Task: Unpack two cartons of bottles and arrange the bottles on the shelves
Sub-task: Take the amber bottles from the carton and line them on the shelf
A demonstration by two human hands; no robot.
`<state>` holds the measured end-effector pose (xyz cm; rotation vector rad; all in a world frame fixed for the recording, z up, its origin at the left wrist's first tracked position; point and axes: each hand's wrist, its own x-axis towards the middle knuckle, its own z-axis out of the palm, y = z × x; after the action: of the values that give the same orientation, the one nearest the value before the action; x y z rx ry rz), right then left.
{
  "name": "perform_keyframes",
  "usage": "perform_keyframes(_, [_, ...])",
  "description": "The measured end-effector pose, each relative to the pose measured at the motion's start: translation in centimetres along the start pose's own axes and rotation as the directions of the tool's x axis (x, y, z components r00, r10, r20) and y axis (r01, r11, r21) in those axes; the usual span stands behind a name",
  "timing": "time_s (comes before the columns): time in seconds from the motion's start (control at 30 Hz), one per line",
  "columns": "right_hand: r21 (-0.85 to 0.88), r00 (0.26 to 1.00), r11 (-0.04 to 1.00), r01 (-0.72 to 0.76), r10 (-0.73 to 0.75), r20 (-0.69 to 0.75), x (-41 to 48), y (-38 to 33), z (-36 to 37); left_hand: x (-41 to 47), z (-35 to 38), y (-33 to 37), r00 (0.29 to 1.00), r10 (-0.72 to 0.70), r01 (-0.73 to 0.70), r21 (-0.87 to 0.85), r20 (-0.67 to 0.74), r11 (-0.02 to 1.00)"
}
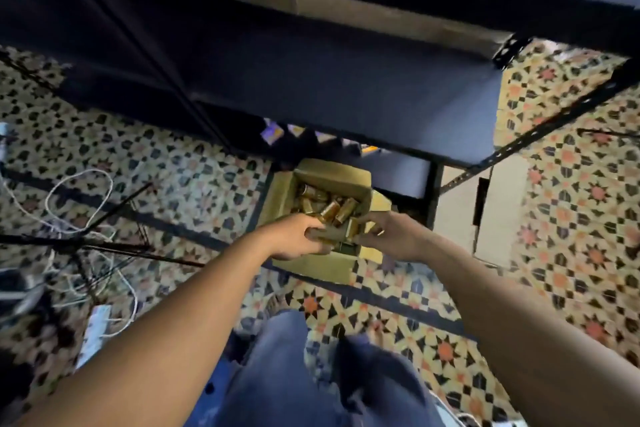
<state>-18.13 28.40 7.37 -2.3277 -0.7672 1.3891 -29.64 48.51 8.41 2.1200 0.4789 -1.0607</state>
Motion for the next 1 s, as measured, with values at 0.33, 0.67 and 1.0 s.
perform_keyframes(0.33, [0.166,0.987,0.974,-0.152,0.157,-0.019,18.3,6.2,13.7,19.2,4.9,-14.9,0.997,-0.023,0.030,-0.104,0.070,0.994])
perform_keyframes(0.67, [0.454,0.899,0.868,-0.202,0.348,-0.267,35.5,18.2,24.9,40.6,13.3,-25.2,0.999,0.036,-0.031,-0.132,0.037,0.991])
perform_keyframes(1.0, [0.768,0.799,0.633,-0.093,0.508,-0.322,47.1,25.4,28.5,53.9,18.3,-28.3,0.998,0.050,-0.048,-0.050,0.039,0.998])
